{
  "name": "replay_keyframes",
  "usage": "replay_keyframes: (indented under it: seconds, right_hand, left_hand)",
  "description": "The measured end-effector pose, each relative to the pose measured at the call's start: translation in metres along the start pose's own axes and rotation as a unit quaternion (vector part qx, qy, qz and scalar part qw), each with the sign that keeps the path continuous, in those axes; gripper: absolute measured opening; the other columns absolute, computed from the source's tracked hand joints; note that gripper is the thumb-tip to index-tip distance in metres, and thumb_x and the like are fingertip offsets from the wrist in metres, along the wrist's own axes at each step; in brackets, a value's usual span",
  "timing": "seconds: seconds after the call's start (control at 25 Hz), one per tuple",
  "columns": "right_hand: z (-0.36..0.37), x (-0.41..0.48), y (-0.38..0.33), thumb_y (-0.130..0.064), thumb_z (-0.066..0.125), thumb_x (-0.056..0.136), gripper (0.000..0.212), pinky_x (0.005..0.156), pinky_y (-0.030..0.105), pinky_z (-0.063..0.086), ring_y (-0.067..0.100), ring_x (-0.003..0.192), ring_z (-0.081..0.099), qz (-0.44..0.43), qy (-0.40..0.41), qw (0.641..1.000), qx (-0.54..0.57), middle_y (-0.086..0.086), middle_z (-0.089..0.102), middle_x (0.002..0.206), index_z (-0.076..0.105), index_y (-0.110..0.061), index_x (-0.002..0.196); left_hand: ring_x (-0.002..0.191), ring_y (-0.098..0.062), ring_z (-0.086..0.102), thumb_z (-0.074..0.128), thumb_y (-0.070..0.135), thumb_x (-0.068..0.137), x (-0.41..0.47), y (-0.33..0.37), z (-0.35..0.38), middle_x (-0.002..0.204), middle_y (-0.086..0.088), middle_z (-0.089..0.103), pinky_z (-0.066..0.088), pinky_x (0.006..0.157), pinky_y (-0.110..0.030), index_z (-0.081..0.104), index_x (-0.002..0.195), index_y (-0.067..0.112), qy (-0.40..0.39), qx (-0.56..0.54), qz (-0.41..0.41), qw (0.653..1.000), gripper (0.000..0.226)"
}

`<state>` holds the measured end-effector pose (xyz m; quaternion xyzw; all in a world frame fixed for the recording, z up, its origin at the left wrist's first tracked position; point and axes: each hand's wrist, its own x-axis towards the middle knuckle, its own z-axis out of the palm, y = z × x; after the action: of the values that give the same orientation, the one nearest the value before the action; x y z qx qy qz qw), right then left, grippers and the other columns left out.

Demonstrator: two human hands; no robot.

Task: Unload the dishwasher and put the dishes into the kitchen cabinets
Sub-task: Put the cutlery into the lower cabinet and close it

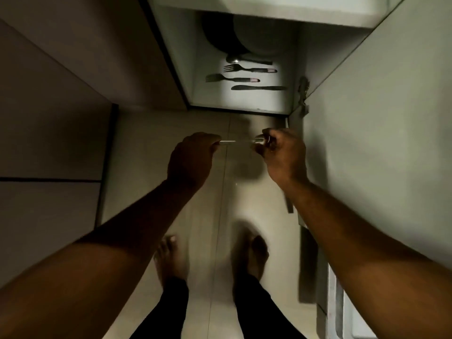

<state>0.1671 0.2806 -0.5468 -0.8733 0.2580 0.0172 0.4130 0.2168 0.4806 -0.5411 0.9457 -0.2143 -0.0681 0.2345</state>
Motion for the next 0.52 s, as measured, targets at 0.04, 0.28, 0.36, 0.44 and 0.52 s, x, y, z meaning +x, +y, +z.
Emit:
replay_keyframes:
  seconds: [0.04,0.28,0.36,0.44,0.52]
  right_hand:
    - [0.018,0.02,0.012,-0.016,0.079,0.079,0.031,0.076,0.017,0.049,0.016,0.092,0.061,0.003,0.009,1.0,0.01,0.005,0.061,0.105,0.07,-0.009,0.108]
    - [0.087,0.135,0.079,-0.051,0.077,0.07,0.039,0.085,0.03,0.053,0.005,0.089,0.061,-0.011,0.037,0.999,-0.035,-0.007,0.07,0.101,0.074,-0.028,0.102]
    - [0.106,0.168,0.089,-0.067,0.07,0.06,0.054,0.091,0.041,0.052,0.011,0.101,0.064,0.007,0.064,0.998,-0.024,-0.011,0.071,0.105,0.072,-0.036,0.104]
    - [0.119,0.194,0.098,-0.071,0.07,0.055,0.059,0.093,0.045,0.05,0.015,0.104,0.063,0.016,0.07,0.997,-0.012,-0.011,0.069,0.107,0.069,-0.038,0.104]
    - [0.128,0.212,0.103,-0.07,0.073,0.054,0.059,0.094,0.046,0.049,0.017,0.104,0.063,0.022,0.074,0.997,0.003,-0.01,0.068,0.105,0.067,-0.036,0.102]
  left_hand:
    - [0.097,-0.028,0.066,0.058,0.019,0.096,0.014,-0.013,0.019,0.106,-0.008,0.072,0.051,0.088,-0.037,0.071,0.113,0.015,0.018,0.024,-0.003,1.0,0.022]
    - [0.089,-0.033,0.065,0.048,0.031,0.099,0.118,-0.079,0.112,0.093,-0.011,0.072,0.046,0.089,-0.044,0.068,0.111,0.022,0.022,0.084,0.008,0.996,0.025]
    - [0.089,-0.033,0.063,0.042,0.032,0.1,0.151,-0.1,0.13,0.093,-0.01,0.071,0.044,0.087,-0.045,0.068,0.106,0.023,0.013,0.1,0.034,0.994,0.029]
    - [0.098,-0.035,0.06,0.046,0.03,0.1,0.173,-0.119,0.148,0.104,-0.01,0.069,0.041,0.089,-0.046,0.069,0.109,0.022,0.026,0.111,0.039,0.993,0.026]
    - [0.103,-0.037,0.056,0.049,0.032,0.099,0.187,-0.127,0.165,0.112,-0.011,0.065,0.039,0.087,-0.047,0.069,0.113,0.023,0.04,0.139,0.022,0.989,0.026]
